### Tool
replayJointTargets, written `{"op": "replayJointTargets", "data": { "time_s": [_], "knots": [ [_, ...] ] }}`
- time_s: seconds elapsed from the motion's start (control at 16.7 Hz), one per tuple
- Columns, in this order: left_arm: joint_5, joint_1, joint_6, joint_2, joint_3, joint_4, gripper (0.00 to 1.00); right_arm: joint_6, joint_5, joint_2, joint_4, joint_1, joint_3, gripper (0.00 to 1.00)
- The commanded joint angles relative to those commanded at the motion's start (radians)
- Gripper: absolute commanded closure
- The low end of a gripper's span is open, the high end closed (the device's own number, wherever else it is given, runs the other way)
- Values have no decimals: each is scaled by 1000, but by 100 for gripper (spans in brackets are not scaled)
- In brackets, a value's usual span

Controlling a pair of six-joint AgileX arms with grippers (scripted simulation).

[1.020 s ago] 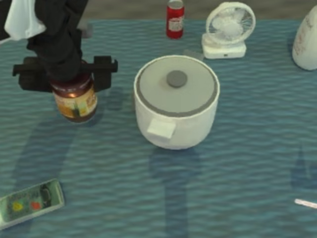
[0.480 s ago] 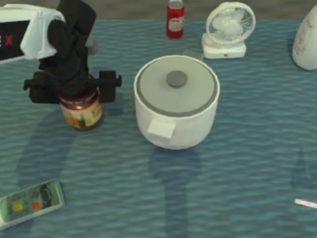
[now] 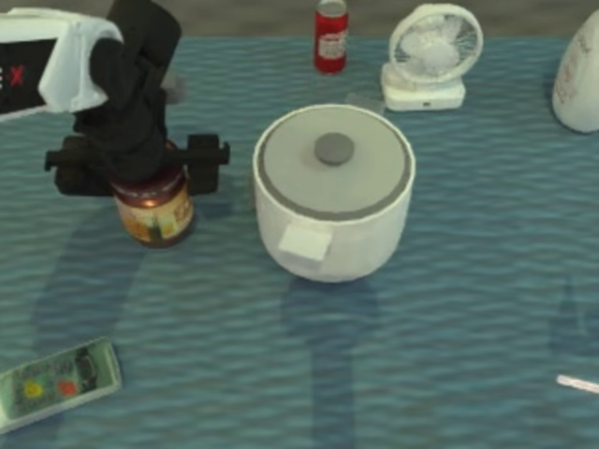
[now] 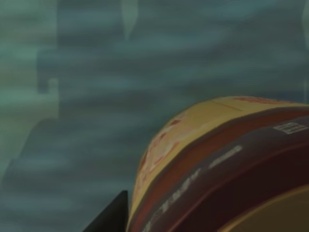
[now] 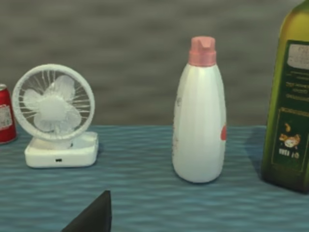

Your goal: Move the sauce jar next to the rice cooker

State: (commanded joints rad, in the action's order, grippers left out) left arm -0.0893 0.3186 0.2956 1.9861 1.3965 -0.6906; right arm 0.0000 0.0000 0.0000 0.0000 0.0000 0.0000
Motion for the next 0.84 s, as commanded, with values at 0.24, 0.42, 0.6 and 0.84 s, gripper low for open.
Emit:
{"op": "replayJointTargets", "data": {
  "time_s": [0.24,0.42,0.6,0.84],
  "knots": [
    [0,0,0,0,0,0,32,0,0,0,0,0,0,0],
    [0,0,0,0,0,0,10,0,0,0,0,0,0,0],
    [0,0,0,0,0,0,0,0,0,0,0,0,0,0],
    [0,0,0,0,0,0,0,0,0,0,0,0,0,0]
  ]
}}
